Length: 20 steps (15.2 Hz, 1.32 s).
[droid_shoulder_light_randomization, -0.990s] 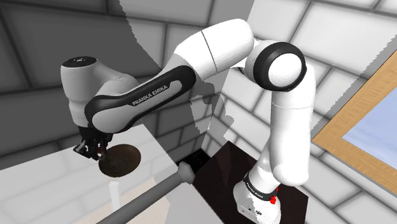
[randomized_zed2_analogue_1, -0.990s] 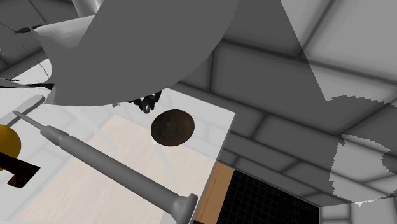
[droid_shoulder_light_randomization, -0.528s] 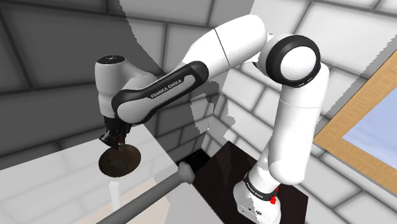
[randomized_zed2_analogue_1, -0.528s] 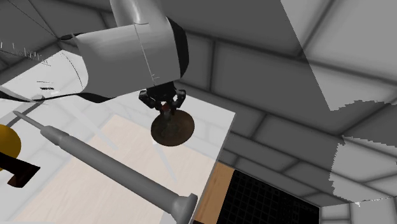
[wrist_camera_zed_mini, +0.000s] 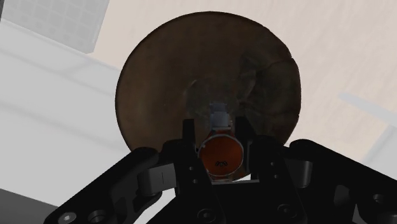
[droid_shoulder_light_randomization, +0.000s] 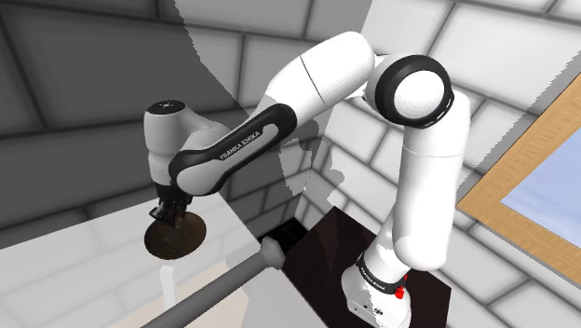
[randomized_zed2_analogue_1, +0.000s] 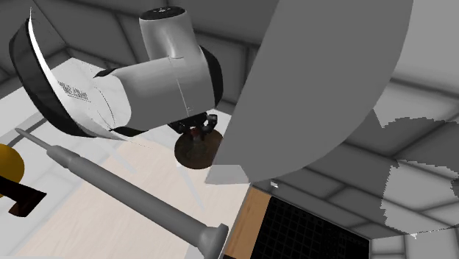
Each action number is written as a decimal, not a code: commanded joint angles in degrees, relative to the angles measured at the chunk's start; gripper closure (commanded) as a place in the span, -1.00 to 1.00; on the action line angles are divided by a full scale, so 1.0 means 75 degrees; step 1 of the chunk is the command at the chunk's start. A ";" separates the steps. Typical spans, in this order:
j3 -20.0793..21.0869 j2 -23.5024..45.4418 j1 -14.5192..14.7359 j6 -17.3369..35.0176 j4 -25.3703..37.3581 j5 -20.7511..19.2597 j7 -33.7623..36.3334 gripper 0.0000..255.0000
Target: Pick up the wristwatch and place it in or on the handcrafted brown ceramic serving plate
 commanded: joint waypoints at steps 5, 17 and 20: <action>-0.0144 0.0416 0.0101 0.0482 -0.0090 -0.0250 0.0167 1.00; -0.0144 0.0416 0.0102 0.0481 -0.0089 -0.0249 0.0166 -1.00; -0.0076 0.0228 0.0053 0.0290 -0.0074 -0.0142 0.0096 -1.00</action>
